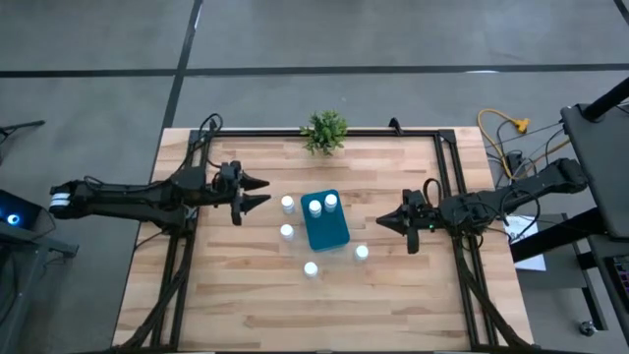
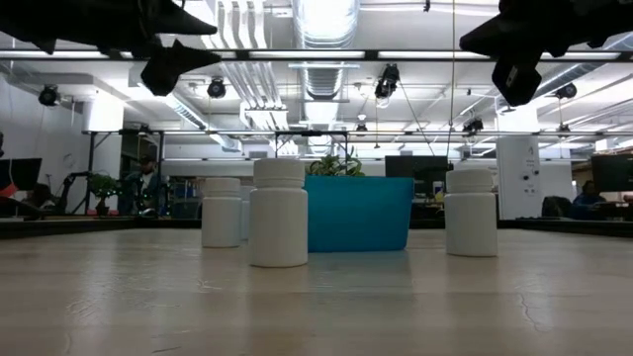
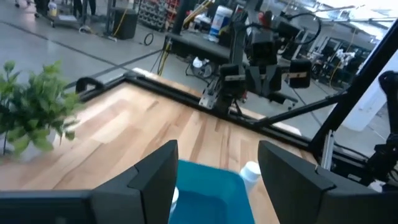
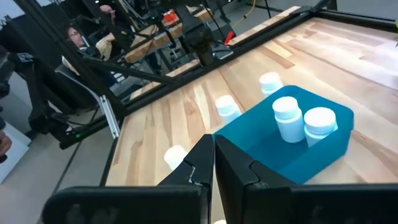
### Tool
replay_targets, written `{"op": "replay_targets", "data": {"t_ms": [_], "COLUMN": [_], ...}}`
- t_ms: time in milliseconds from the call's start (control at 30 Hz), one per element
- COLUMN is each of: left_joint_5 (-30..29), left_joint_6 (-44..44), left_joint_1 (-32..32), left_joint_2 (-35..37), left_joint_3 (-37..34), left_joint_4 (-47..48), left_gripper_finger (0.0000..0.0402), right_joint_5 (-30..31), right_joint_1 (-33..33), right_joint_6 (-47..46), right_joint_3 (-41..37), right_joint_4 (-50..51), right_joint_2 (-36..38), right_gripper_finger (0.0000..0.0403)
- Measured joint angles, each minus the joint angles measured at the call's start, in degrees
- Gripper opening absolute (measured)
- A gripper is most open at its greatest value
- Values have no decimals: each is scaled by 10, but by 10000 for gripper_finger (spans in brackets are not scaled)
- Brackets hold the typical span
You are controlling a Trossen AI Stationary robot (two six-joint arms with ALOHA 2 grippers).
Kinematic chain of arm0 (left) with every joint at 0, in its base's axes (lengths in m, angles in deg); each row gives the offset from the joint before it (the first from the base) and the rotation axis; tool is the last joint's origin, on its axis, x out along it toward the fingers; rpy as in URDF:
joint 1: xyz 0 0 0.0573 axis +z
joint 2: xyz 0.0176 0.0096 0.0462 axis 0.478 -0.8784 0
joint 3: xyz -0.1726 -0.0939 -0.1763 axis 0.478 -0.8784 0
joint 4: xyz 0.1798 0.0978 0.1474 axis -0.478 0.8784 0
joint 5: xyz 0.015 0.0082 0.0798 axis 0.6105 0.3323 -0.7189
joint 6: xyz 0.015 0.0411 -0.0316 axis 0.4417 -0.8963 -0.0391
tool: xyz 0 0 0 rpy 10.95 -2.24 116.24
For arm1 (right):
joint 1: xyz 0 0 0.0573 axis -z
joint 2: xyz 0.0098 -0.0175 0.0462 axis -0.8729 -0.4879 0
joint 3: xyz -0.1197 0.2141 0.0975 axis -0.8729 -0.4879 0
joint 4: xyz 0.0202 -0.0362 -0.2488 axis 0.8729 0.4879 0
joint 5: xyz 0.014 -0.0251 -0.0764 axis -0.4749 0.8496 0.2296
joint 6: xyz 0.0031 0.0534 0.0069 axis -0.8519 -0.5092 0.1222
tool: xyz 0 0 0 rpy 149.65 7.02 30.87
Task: Pick and place pill bottles into a basket
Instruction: Put the white medicine bottle into the blue bin
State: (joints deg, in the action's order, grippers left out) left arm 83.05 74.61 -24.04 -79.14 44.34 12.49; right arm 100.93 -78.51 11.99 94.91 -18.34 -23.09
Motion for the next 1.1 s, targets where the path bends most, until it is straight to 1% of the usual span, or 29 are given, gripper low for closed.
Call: {"op": "replay_targets", "data": {"t_ms": [233,433,567,633,733,900,967,1033,1100], "left_joint_5": [0,0,0,0,-4,-4,0,2,2], "left_joint_6": [25,23,22,15,5,-6,-10,-10,-9], "left_joint_1": [0,0,0,0,0,0,0,0,0], "left_joint_2": [35,65,72,75,74,79,83,88,95], "left_joint_3": [-12,-11,-11,-11,-11,-11,-11,-11,-11], "left_joint_4": [63,60,61,62,71,98,106,119,137], "left_gripper_finger": [205,205,204,197,160,65,28,8,7], "right_joint_5": [-4,-1,0,0,-2,-41,-47,-47,-43], "right_joint_1": [0,7,21,26,28,28,27,27,28], "right_joint_6": [-28,-22,-16,-17,-17,-18,-23,-30,-35], "right_joint_3": [0,0,0,0,0,0,0,0,0], "right_joint_4": [-10,-14,-12,-12,-12,-12,-11,-12,-13], "right_joint_2": [-12,-3,-4,-4,-3,-7,-12,-16,-21], "right_gripper_finger": [8,8,8,8,8,8,8,8,8]}}
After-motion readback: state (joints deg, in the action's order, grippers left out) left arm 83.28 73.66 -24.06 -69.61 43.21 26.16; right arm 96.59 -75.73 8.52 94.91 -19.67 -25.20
